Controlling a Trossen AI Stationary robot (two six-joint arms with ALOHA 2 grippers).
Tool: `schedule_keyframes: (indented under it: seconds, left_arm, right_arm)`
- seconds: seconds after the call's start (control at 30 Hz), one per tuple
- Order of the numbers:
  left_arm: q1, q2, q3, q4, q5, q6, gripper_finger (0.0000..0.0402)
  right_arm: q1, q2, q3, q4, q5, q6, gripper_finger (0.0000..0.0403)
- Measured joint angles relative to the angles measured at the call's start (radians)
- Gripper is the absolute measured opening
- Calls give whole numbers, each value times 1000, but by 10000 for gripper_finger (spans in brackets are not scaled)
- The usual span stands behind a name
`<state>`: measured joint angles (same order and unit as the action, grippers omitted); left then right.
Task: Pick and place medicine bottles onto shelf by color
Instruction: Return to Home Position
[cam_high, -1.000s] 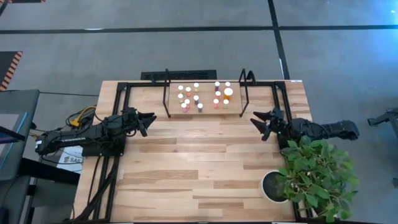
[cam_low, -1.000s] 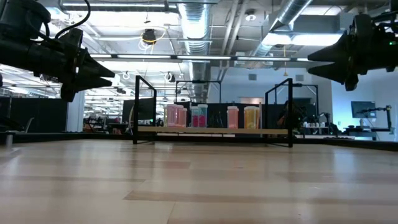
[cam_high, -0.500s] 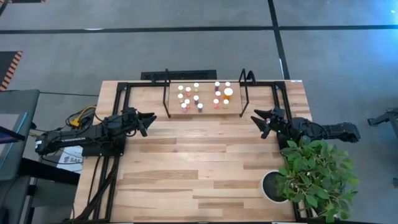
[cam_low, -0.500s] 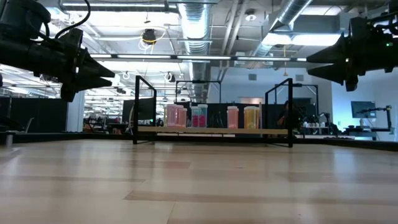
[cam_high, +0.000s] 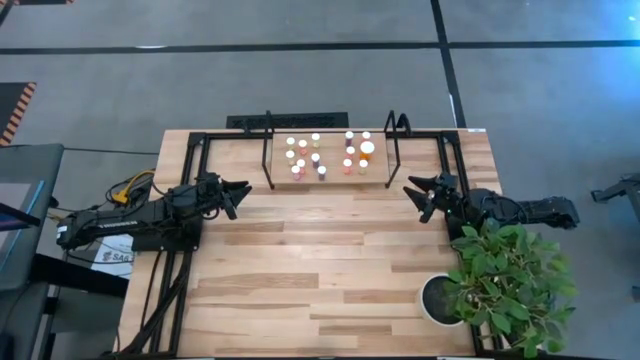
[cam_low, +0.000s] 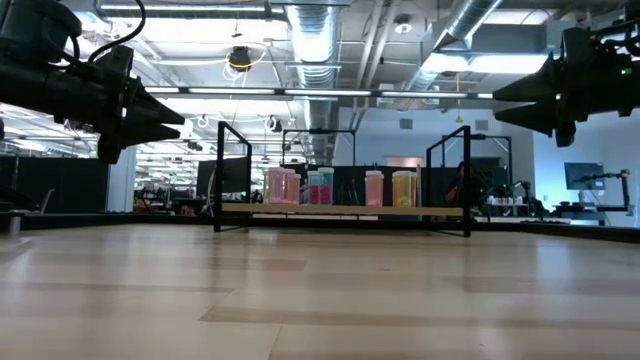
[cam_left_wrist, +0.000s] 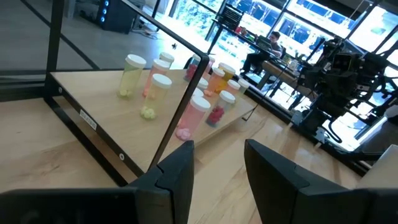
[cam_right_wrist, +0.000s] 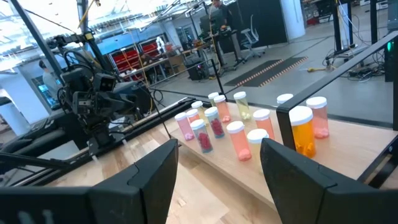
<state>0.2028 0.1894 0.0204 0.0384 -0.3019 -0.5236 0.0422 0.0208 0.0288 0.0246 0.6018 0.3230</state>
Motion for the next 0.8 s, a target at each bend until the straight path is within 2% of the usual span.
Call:
schedule_keyframes:
  seconds: [0.4, 0.57, 0.8]
  left_arm:
    - [0, 0, 0, 0, 0, 22, 128]
    - [0, 0, 0, 1, -15, 281, 128]
    - [0, 0, 0, 14, -212, 510, 128]
  right_arm:
    - [0, 0, 0, -1, 0, 0, 251]
    - [0, 0, 0, -1, 0, 0, 251]
    - [0, 0, 0, -1, 0, 0, 251]
